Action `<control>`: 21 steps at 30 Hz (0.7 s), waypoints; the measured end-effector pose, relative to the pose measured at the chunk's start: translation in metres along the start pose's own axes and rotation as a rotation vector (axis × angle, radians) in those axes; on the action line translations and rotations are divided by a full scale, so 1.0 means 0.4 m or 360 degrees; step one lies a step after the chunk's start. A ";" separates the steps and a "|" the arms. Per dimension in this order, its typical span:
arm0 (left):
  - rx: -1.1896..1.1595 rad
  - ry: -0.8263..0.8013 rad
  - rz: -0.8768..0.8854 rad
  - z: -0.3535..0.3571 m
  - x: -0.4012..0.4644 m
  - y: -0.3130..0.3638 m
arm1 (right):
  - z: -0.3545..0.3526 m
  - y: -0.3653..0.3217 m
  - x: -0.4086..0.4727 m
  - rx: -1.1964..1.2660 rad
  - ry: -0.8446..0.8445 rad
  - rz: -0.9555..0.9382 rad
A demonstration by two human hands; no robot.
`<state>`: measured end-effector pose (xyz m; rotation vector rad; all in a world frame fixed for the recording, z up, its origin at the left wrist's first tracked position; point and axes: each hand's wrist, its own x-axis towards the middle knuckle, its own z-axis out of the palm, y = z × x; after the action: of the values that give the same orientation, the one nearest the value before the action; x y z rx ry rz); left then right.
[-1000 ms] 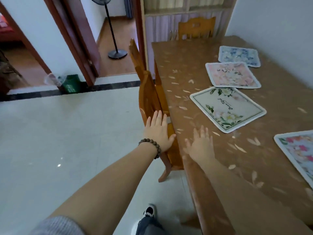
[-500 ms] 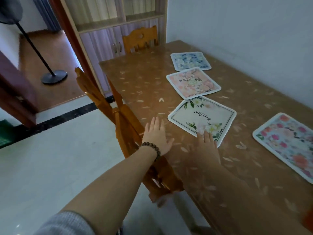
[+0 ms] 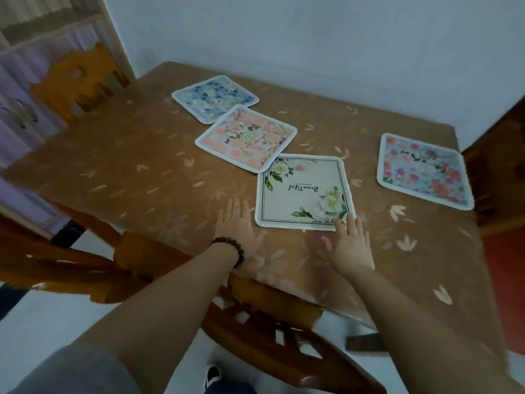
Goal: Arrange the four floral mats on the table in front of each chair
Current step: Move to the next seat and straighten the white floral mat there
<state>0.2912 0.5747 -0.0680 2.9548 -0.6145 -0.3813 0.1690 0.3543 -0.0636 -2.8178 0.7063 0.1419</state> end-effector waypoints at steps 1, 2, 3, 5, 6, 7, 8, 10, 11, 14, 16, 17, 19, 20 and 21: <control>0.0001 -0.0012 0.0039 0.003 0.006 -0.014 | 0.003 -0.004 -0.008 0.0018 0.0006 0.0064; -0.0005 -0.0025 0.0082 0.005 0.012 -0.022 | 0.005 -0.006 -0.015 0.0032 0.0009 0.0125; -0.0009 -0.0035 0.0128 0.006 0.018 -0.029 | 0.007 -0.008 -0.020 0.0040 0.0007 0.0180; 0.0000 -0.0050 0.0211 0.013 0.030 -0.036 | 0.013 -0.010 -0.034 0.0051 0.0003 0.0271; 0.0007 -0.0065 0.0242 0.018 0.038 -0.037 | 0.016 -0.009 -0.041 0.0067 0.0006 0.0313; 0.0018 -0.0085 0.0267 0.022 0.045 -0.037 | 0.021 -0.007 -0.047 0.0087 0.0008 0.0354; 0.0031 -0.0102 0.0286 0.027 0.054 -0.037 | 0.025 -0.005 -0.051 0.0104 0.0007 0.0389; 0.0045 -0.0118 0.0305 0.038 0.073 -0.032 | 0.035 0.007 -0.053 0.0105 -0.0006 0.0436; 0.0043 -0.0122 0.0309 0.044 0.081 -0.028 | 0.041 0.014 -0.052 0.0098 -0.0015 0.0451; 0.0042 -0.0144 0.0338 0.061 0.098 -0.010 | 0.052 0.037 -0.037 0.0119 -0.0039 0.0472; 0.0050 -0.0191 0.0363 0.073 0.108 0.002 | 0.053 0.051 -0.017 0.0161 -0.0076 0.0469; 0.0055 -0.0210 0.0366 0.077 0.114 0.008 | 0.053 0.059 -0.004 0.0184 -0.0085 0.0464; 0.0060 -0.0229 0.0349 0.084 0.130 0.020 | 0.052 0.076 0.026 0.0207 -0.0090 0.0445; 0.0059 -0.0230 0.0334 0.087 0.139 0.026 | 0.051 0.085 0.043 0.0210 -0.0094 0.0434; 0.0057 -0.0224 0.0316 0.090 0.149 0.033 | 0.051 0.093 0.061 0.0208 -0.0100 0.0424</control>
<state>0.3298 0.5371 -0.1139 2.8815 -0.9313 -0.5665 0.1721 0.3163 -0.0946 -2.5733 1.0342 0.2199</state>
